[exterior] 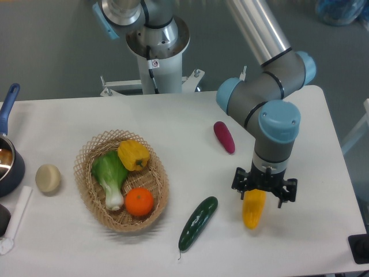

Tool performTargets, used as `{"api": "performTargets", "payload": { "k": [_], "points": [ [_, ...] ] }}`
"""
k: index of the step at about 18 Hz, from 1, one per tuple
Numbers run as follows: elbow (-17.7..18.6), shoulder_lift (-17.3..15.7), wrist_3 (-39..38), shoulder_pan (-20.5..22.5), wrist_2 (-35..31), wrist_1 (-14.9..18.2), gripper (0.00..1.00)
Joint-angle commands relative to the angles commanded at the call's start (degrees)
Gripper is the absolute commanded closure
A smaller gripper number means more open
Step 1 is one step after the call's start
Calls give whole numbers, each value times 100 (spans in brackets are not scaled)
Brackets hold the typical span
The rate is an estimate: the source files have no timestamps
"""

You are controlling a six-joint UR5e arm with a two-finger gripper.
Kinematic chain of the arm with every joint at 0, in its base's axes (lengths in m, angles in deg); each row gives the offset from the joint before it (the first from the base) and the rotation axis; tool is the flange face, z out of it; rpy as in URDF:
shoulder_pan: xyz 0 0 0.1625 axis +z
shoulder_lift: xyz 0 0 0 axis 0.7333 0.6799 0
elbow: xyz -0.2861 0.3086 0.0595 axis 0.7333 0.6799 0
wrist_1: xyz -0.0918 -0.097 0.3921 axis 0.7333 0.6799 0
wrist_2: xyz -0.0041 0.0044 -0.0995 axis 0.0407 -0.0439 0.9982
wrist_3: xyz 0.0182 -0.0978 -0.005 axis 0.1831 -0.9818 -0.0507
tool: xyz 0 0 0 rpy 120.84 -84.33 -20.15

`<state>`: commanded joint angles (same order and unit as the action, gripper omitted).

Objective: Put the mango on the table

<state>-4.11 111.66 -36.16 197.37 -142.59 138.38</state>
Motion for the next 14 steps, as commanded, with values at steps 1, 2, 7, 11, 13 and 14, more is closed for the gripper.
{"api": "performTargets", "payload": {
  "k": [1, 2, 7, 11, 13, 14],
  "points": [
    [-150, 0, 9, 26, -78, 0, 0],
    [-273, -17, 35, 88, -297, 0, 0],
    [-477, -482, 745, 193, -861, 201, 0],
    [-275, -1062, 2263, 649, -853, 1237, 0],
    [-30, -1396, 2968, 887, -835, 1371, 0],
    [137, -1554, 3249, 1027, -809, 1371, 0]
  ]
}}
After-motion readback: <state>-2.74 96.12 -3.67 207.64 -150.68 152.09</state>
